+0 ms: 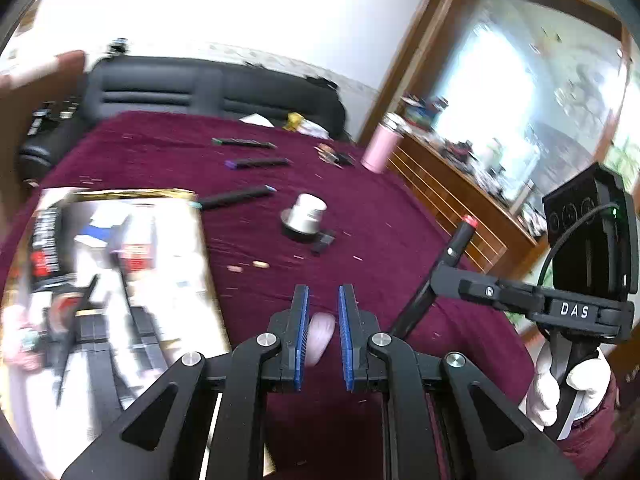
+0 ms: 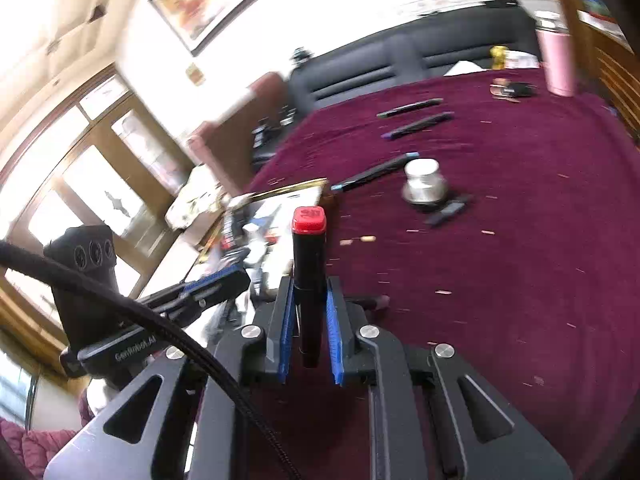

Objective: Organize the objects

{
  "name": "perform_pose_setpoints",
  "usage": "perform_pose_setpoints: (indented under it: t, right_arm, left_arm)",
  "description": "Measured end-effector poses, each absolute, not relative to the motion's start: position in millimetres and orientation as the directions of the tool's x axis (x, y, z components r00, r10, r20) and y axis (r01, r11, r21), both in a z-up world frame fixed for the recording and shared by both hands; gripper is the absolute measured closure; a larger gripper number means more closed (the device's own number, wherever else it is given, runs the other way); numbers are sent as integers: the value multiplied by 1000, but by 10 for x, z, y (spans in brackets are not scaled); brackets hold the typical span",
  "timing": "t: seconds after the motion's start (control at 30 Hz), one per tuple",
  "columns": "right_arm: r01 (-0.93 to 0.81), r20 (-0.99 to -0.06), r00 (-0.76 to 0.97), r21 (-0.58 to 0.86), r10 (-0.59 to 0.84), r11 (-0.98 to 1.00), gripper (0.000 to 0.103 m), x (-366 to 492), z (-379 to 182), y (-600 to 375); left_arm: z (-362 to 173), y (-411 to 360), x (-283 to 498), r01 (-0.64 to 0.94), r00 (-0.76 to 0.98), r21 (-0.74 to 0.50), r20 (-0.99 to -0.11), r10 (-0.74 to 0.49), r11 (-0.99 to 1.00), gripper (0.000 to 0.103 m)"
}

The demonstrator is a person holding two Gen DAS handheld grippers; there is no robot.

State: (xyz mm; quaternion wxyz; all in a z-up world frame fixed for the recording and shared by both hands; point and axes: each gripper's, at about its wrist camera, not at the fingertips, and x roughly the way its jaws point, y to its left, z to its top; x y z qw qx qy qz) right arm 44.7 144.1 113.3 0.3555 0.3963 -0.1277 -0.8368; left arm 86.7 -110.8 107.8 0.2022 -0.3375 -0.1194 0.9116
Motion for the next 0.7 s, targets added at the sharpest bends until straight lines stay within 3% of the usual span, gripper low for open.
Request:
perform_pose_setpoints:
  t: [0.17, 0.3, 0.47, 0.7]
  right_arm:
    - [560, -569, -375, 489, -732, -668, 90, 433, 1110, 973]
    - [545, -576, -373, 499, -728, -674, 90, 370, 1032, 929]
    - [486, -590, -402, 511, -700, -709, 90, 379, 949, 1286]
    - [338, -695, -351, 530, -627, -777, 88, 269, 522, 1810]
  left_arm:
    - [1088, -1602, 1017, -202, -735, -361, -558, 384, -910, 92]
    - [954, -1522, 951, -252, -673, -358, -603, 429, -899, 92]
    - [771, -834, 777, -424, -540, -210, -723, 432, -881, 90]
    - [225, -187, 477, -456, -402, -59, -876, 265, -888, 89]
